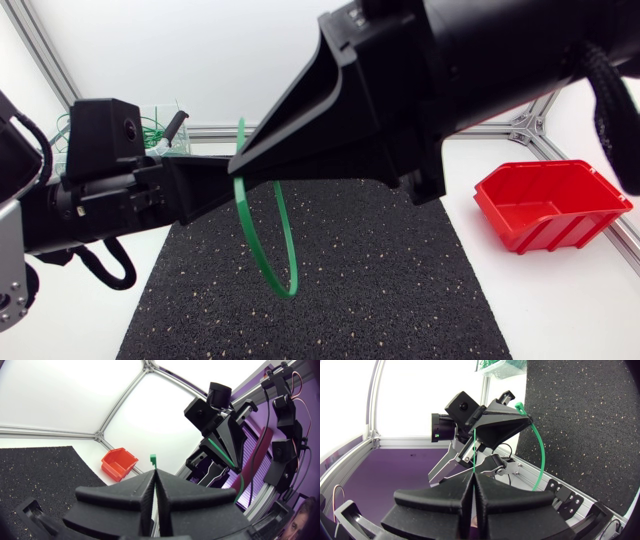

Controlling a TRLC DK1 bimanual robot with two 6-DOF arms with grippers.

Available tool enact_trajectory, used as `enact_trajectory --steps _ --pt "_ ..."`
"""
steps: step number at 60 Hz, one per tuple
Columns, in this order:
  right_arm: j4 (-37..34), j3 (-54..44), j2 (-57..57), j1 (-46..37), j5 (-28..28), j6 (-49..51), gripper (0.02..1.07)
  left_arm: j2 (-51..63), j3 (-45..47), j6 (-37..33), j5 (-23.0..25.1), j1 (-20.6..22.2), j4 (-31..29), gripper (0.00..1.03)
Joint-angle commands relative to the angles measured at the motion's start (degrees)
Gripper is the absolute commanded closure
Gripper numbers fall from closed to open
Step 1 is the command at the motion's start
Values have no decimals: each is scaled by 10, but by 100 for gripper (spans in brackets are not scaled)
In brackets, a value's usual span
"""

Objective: Take a green cable tie from the red box, thread the tail through the head to close it, then place it in the transparent bin on the left.

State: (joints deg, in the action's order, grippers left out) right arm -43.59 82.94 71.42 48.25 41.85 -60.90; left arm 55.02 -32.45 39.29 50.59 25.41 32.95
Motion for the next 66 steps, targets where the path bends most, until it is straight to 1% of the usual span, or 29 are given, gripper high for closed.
enact_trajectory --steps 1,11,21,36,43,66 --pt "-10 11 -1 -8 10 -23 101 -14 20 -18 -11 9 13 100" --pt "-12 -2 3 -22 28 -25 101 -31 29 -50 -46 17 23 100" --pt "-18 -8 13 -32 52 -24 101 -39 26 -71 -61 19 25 100" --pt "-18 -19 31 -39 80 -20 101 -44 16 -109 -87 33 25 100" --pt "-18 -23 35 -41 90 -16 101 -54 16 -127 -110 45 23 100" --pt "-12 -25 36 -57 109 -7 101 -63 31 -137 -116 48 25 100"
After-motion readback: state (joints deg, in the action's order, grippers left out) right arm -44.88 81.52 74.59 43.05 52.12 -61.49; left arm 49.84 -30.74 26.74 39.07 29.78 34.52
